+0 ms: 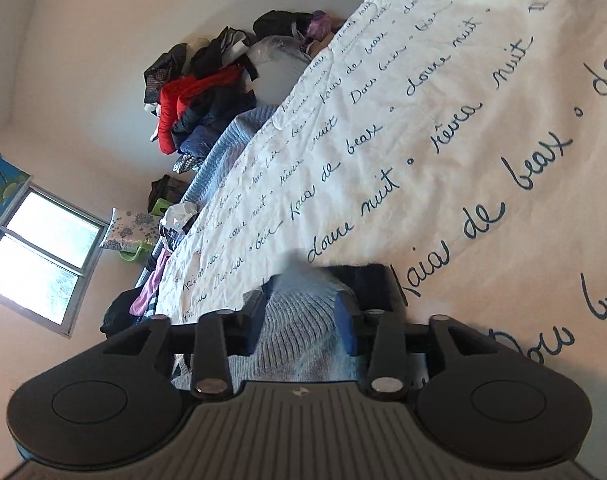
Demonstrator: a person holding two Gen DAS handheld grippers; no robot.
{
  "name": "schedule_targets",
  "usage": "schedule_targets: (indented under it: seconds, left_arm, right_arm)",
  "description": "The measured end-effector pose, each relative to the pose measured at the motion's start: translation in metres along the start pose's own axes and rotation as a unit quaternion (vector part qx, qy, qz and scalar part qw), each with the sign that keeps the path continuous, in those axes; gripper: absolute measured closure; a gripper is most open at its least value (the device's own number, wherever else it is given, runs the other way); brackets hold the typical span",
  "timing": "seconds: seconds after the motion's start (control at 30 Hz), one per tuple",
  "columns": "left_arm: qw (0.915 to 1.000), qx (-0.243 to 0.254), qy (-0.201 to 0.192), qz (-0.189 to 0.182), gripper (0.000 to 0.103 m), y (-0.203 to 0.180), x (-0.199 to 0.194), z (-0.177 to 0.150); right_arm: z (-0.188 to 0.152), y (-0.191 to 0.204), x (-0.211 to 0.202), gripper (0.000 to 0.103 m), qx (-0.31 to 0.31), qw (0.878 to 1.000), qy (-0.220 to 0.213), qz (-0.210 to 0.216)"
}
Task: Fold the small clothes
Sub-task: 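Lower the hem onto the folded sleeves and open both grippers, then withdraw both grippers from the folded sweater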
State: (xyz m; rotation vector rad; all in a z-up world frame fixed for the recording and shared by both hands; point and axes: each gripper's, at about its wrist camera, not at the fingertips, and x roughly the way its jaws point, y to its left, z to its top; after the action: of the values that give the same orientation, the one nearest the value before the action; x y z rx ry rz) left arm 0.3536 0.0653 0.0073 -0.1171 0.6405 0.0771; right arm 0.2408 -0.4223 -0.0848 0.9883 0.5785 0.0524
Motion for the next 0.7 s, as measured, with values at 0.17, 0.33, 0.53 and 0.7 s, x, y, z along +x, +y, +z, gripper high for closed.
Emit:
schedule_targets:
  seconds: [0.17,0.33,0.53,0.7]
  left_arm:
    - [0.9979,0.045,0.011,-0.045,0.047,-0.007,-0.011,-0.007]
    - [0.9911,0.087,0.049,-0.088,0.041,-0.027,-0.002,-0.02]
    - [0.9864,0.151,0.063,0.013,0.039,-0.046,0.014,-0.043]
    - [0.9878,0.148,0.045,0.018,0.03,-0.04,-0.003,-0.049]
  right_arm:
    - [-0.002,0.021,-0.013,0.038,-0.067,0.998,-0.014,0.005]
    - [-0.013,0.035,0.007,0.038,-0.104,0.993,0.056,0.027]
    - [-0.026,0.05,0.017,0.038,-0.167,0.982,0.032,-0.083]
    - [-0.06,0.083,-0.015,0.021,-0.269,0.961,0.022,-0.065]
